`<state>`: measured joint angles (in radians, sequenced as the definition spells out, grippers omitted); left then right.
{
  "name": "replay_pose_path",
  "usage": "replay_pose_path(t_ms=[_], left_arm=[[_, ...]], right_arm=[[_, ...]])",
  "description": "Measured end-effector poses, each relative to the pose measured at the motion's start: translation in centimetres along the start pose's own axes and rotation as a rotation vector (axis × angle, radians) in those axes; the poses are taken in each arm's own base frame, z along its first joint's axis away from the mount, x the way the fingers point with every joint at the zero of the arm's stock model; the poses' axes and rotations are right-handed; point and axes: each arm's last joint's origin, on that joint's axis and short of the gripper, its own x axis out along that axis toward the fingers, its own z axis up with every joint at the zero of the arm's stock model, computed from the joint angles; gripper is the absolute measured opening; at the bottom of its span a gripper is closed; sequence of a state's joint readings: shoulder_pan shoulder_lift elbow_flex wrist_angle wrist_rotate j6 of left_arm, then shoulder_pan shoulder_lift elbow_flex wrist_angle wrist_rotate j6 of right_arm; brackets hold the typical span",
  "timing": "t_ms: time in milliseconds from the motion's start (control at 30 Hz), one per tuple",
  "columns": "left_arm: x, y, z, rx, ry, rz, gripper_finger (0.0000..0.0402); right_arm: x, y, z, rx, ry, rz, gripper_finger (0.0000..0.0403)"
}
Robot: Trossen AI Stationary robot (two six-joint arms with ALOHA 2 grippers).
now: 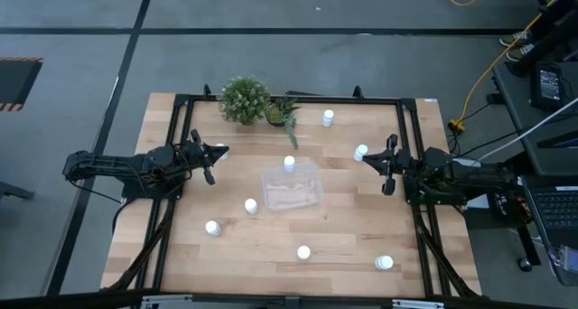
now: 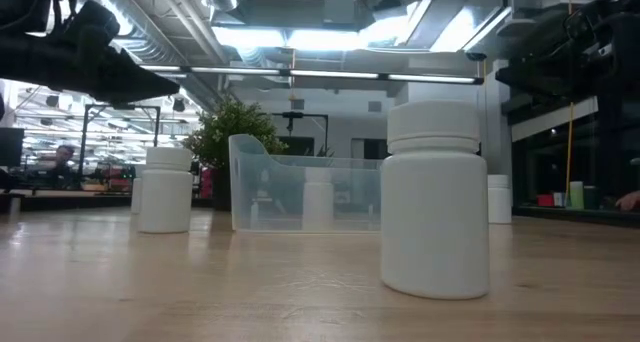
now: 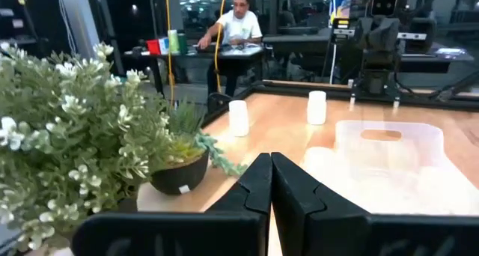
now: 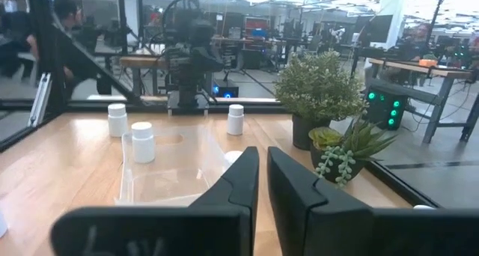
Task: Pick and place pill bottles into a basket
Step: Put the white pill bottle into the transparent bin
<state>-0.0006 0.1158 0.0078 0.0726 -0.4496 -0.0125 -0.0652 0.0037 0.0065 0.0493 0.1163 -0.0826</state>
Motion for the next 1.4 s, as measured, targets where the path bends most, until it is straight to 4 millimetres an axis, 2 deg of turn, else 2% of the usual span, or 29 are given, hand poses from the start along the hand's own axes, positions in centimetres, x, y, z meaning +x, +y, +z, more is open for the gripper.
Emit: replay_pose_path(t_ms=[200,367,667,867,967,1067,1200,1400], left_arm=[[0.2,0.0,-0.3,-0.022,0.035,-0.011,0.0002],[0.7,0.4,-0.6,-0.023,0.065,0.044,0.0002],[1.4,1.0,-0.9,-0.1,0.115,0.045,0.0003],[1.7,1.0,1.1,-0.056,0.089,-0.047,0.0003],[1.9,0.9,2.3,-0.038,0.083,-0.088,0.0003],[2.2,0.8,2.6,-0.045,0.102,-0.13,0.0003],[2.6,0.6,2.5,-0.044,0.142,-0.143,0.0003],[3.2,0.6,1.8,-0.1,0.21,-0.099,0.0003]], right_arm=[[0.0,0.0,0.0,-0.005,0.0,0.001,0.0005],[0.0,-0.3,0.3,0.076,-0.013,-0.095,0.0004],[0.5,-0.4,1.7,0.051,0.033,-0.093,0.0002],[1.2,-0.5,3.5,0.113,0.038,-0.126,0.0006],[1.8,-0.5,3.9,0.183,0.066,-0.131,0.0006],[2.5,-0.4,3.9,0.233,0.095,-0.134,0.0006],[3.5,-0.3,3.7,0.179,0.164,-0.133,0.0007],[4.8,-0.2,4.7,0.034,0.132,-0.12,0.0007]])
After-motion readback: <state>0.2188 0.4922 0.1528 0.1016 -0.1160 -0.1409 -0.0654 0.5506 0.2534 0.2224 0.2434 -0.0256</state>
